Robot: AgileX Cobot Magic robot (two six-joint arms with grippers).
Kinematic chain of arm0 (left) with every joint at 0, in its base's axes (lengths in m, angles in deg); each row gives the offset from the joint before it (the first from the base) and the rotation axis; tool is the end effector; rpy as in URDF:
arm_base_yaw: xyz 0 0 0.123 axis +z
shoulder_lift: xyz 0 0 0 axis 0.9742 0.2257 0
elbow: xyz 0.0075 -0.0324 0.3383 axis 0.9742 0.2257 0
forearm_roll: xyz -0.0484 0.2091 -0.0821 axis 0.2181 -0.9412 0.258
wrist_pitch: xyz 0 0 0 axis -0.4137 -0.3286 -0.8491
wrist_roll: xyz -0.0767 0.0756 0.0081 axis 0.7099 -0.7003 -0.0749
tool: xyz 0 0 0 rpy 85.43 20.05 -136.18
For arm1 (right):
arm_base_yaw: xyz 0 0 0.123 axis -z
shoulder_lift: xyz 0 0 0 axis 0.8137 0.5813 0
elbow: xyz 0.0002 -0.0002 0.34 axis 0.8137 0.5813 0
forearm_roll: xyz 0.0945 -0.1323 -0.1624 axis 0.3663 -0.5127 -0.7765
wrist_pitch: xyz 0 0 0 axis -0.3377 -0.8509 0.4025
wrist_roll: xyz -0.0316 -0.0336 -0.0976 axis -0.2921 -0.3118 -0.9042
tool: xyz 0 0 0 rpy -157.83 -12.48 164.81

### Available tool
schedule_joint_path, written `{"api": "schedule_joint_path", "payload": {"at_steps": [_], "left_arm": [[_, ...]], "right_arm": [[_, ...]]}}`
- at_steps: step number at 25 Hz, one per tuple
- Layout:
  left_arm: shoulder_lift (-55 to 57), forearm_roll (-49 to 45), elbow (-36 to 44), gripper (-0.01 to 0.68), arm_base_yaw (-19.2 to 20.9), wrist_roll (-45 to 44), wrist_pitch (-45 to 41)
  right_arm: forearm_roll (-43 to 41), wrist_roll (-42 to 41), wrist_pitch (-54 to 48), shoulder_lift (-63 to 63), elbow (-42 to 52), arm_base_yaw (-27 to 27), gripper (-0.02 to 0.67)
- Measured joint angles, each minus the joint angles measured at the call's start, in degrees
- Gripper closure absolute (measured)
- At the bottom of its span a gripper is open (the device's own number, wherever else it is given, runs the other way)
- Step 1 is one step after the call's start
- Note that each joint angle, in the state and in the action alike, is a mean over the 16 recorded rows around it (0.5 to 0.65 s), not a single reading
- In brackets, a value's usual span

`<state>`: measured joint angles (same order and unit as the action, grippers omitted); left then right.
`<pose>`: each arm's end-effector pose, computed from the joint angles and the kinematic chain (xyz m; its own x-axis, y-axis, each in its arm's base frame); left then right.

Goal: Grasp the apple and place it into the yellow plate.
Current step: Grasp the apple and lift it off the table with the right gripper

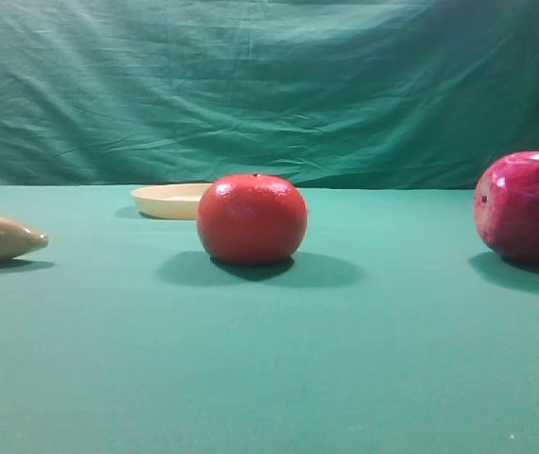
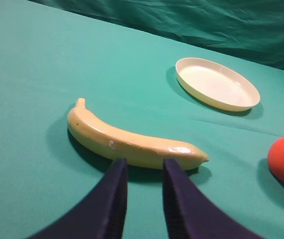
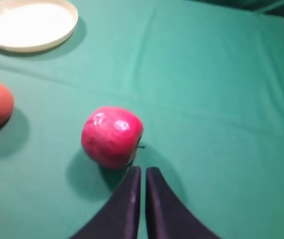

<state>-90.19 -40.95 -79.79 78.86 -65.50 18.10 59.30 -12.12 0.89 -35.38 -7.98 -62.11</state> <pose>-0.0079 -0.0128 0.1741 -0.2351 -0.1069 -0.9661 0.0566 0.9907 -0.1235 0.1022 0.0373 0.3181 -0.6691 -0.2217 -0.7093 -0.3717 0.9263 0.0611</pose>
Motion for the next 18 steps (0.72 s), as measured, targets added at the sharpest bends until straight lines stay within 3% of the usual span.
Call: {"api": "schedule_joint_path", "payload": {"at_steps": [7,14,18], "left_arm": [[0.00,0.00,0.00,0.516,0.00,0.00,0.00],[0.00,0.00,0.00,0.516,0.00,0.00,0.00],[0.00,0.00,0.00,0.516,0.00,0.00,0.00]], "right_arm": [[0.53,-1.86,-1.66,10.54,-5.22,-4.03,0.649],[-3.79,2.30,-1.60,20.85,-9.85,-7.09,0.646],[-6.03,4.35,-1.47,25.58,-12.58,-7.56,0.595]]}}
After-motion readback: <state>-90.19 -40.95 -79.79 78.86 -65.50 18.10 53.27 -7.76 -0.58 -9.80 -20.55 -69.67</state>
